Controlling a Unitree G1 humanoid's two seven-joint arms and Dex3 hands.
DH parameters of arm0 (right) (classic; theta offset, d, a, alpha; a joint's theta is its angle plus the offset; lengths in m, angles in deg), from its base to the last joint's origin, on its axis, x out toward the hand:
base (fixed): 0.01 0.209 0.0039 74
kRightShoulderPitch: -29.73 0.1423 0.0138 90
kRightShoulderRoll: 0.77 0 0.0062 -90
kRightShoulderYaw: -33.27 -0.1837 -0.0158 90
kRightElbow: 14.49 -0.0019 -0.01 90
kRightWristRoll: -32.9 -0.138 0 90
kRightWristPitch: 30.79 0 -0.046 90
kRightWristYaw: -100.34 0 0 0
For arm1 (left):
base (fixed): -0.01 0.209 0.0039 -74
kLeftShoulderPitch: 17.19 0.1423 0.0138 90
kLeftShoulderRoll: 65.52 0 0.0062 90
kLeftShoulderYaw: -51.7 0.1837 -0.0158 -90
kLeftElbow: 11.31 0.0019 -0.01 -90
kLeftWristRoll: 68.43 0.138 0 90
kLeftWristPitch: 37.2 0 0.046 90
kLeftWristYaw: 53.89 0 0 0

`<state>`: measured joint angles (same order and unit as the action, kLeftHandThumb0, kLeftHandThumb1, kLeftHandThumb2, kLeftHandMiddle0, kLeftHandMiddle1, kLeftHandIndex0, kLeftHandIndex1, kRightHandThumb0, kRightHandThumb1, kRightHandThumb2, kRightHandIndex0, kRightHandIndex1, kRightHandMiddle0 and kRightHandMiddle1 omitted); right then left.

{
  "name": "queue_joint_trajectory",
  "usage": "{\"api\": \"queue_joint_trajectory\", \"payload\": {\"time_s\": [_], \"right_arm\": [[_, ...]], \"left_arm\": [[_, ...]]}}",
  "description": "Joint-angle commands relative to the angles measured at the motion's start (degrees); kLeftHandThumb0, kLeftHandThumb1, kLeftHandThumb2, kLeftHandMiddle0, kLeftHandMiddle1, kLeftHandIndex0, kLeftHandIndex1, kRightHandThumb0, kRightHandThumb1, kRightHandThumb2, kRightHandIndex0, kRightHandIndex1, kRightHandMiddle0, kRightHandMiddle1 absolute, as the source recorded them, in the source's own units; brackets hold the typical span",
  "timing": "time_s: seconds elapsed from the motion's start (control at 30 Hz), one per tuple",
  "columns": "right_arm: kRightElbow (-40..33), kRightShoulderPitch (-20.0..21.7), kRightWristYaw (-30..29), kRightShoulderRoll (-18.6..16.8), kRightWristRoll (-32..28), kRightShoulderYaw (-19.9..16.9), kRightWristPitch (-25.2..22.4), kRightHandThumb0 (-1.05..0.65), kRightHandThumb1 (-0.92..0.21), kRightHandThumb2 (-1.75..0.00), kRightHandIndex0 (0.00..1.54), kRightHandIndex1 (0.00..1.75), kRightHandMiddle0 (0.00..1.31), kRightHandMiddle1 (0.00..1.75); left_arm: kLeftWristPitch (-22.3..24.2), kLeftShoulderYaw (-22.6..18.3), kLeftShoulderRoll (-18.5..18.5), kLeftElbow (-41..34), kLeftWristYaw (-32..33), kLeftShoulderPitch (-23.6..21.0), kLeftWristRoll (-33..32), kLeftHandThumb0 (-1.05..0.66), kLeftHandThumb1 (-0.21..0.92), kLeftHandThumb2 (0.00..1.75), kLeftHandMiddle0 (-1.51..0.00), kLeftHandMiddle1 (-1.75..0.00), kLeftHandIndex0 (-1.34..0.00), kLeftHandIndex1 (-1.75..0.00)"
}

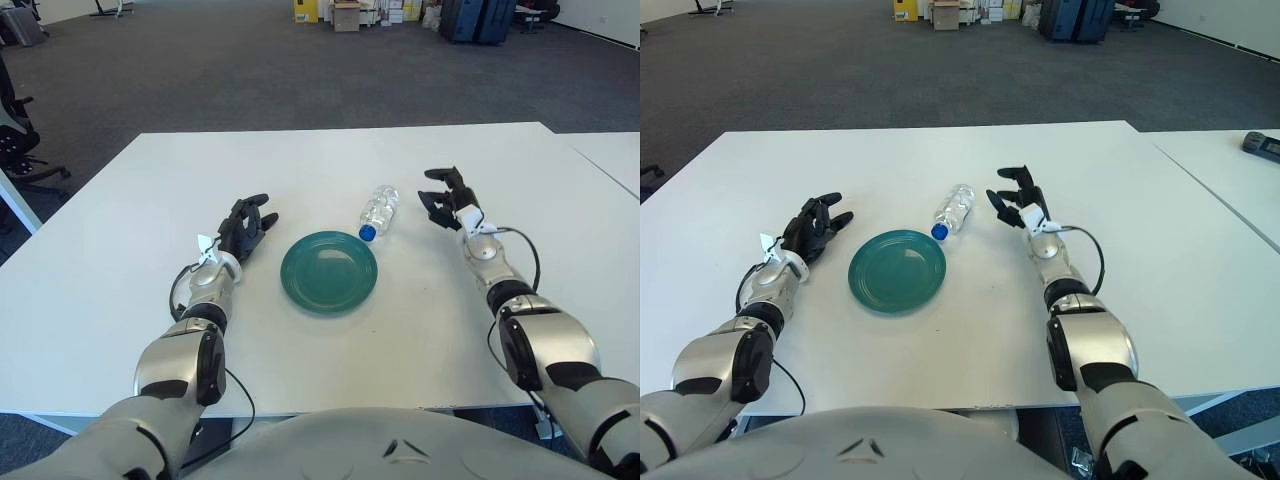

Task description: Put the bottle into the plate.

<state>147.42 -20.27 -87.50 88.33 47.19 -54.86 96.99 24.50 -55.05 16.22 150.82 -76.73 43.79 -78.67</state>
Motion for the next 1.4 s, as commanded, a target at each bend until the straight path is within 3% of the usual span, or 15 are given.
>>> {"api": "queue_joint_trajectory", "payload": {"time_s": [0.0, 0.13, 0.3, 0.43, 0.7, 0.87, 1.37], "right_arm": [[-0.7, 4.2, 1.3, 0.2, 1.6, 1.8, 2.0, -0.81, -0.92, -0.66, 0.35, 0.07, 0.00, 0.66], [-0.3, 5.8, 2.8, 1.0, 3.8, 4.3, 2.6, -0.90, -0.92, -0.73, 0.21, 0.02, 0.00, 0.46], [-1.8, 8.7, -1.2, 2.1, 13.2, 12.5, 2.6, -1.01, -0.92, -0.80, 0.04, 0.00, 0.00, 0.16], [-3.1, 10.5, -3.3, 3.2, 19.1, 17.5, 2.8, -1.04, -0.92, -0.83, 0.01, 0.00, 0.00, 0.03], [-0.5, 14.2, -4.8, 2.1, 26.0, 24.1, -0.5, -1.05, -0.92, -0.84, 0.00, 0.00, 0.00, 0.00], [2.9, 15.0, -9.9, -0.2, 31.6, 29.9, -4.9, -1.05, -0.92, -0.84, 0.00, 0.00, 0.00, 0.00], [5.3, 16.2, -23.9, -1.3, 42.4, 41.8, -8.5, -1.05, -0.92, -0.88, 0.00, 0.00, 0.00, 0.00]], "left_arm": [[1.3, 0.0, -0.3, 0.9, 0.6, -0.2, 0.3, -0.86, 0.92, 0.77, -0.38, -0.54, -0.06, -1.05], [1.6, -0.1, -0.5, 0.9, 0.7, -0.4, 0.3, -0.88, 0.92, 0.81, -0.39, -0.55, -0.07, -1.06], [2.6, -0.4, -1.0, 0.9, 1.3, -0.8, -0.1, -0.91, 0.92, 0.92, -0.41, -0.57, -0.10, -1.08], [3.0, -0.8, -1.3, 0.7, 1.7, -0.8, -0.5, -0.93, 0.92, 0.97, -0.42, -0.59, -0.12, -1.09], [3.1, -1.4, -1.8, 0.4, 2.7, -0.8, -0.8, -0.94, 0.92, 1.00, -0.42, -0.60, -0.12, -1.09], [3.2, -1.7, -2.2, 0.2, 3.1, -0.7, -1.0, -0.95, 0.92, 1.01, -0.43, -0.62, -0.13, -1.10], [3.2, -2.7, -3.1, -0.4, 3.2, -0.2, -1.6, -0.95, 0.92, 1.01, -0.43, -0.64, -0.14, -1.11]]}}
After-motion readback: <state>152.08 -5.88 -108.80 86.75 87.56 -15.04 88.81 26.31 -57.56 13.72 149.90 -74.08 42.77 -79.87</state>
